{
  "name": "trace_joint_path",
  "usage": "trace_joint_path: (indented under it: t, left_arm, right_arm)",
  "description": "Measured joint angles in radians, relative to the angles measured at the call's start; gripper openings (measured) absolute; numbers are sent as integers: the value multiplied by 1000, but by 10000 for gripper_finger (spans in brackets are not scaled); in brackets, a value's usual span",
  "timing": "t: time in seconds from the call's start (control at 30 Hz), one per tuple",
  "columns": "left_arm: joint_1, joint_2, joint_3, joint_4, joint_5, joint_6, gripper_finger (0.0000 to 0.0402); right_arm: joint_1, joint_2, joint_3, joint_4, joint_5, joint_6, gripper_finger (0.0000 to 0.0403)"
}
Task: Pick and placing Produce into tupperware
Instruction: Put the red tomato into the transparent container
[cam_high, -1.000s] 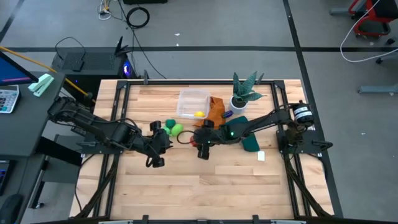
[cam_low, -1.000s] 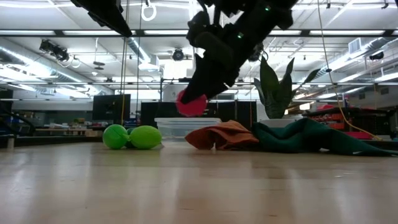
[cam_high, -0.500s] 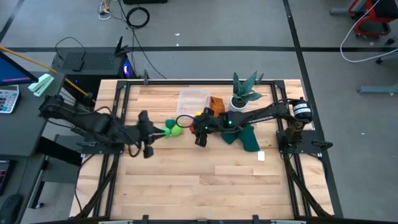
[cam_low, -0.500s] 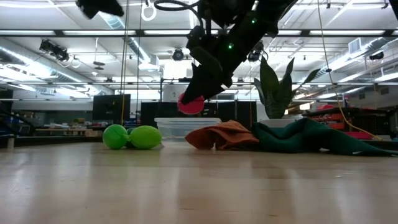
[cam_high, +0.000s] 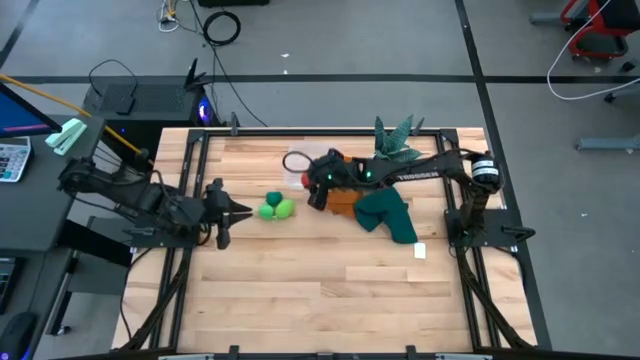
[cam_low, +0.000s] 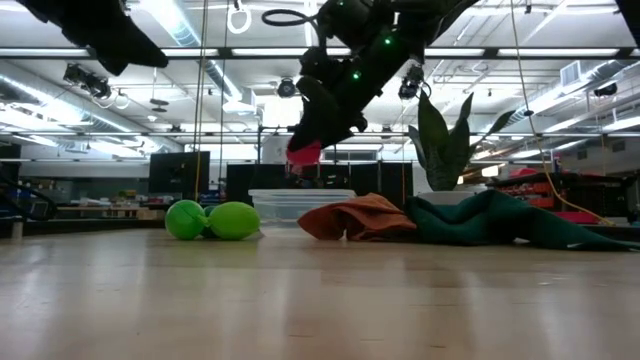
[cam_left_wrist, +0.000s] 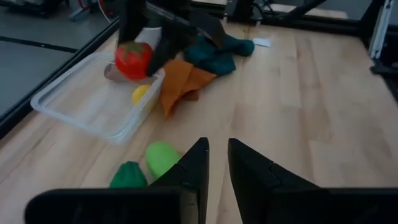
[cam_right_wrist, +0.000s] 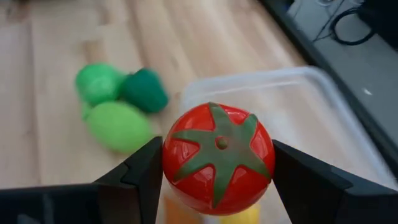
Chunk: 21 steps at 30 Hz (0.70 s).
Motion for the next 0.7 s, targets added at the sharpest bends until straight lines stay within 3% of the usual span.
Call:
trace_joint_path:
  t: [0.27,0.7]
  left_arm:
    - [110,2,-12,8,-13,66,62]
    - [317,9,-12,22,-15,75,57]
  right_arm:
    - [-76,0,22,-3,1,18,219]
    - [-102,58,22,41,-5,35,219]
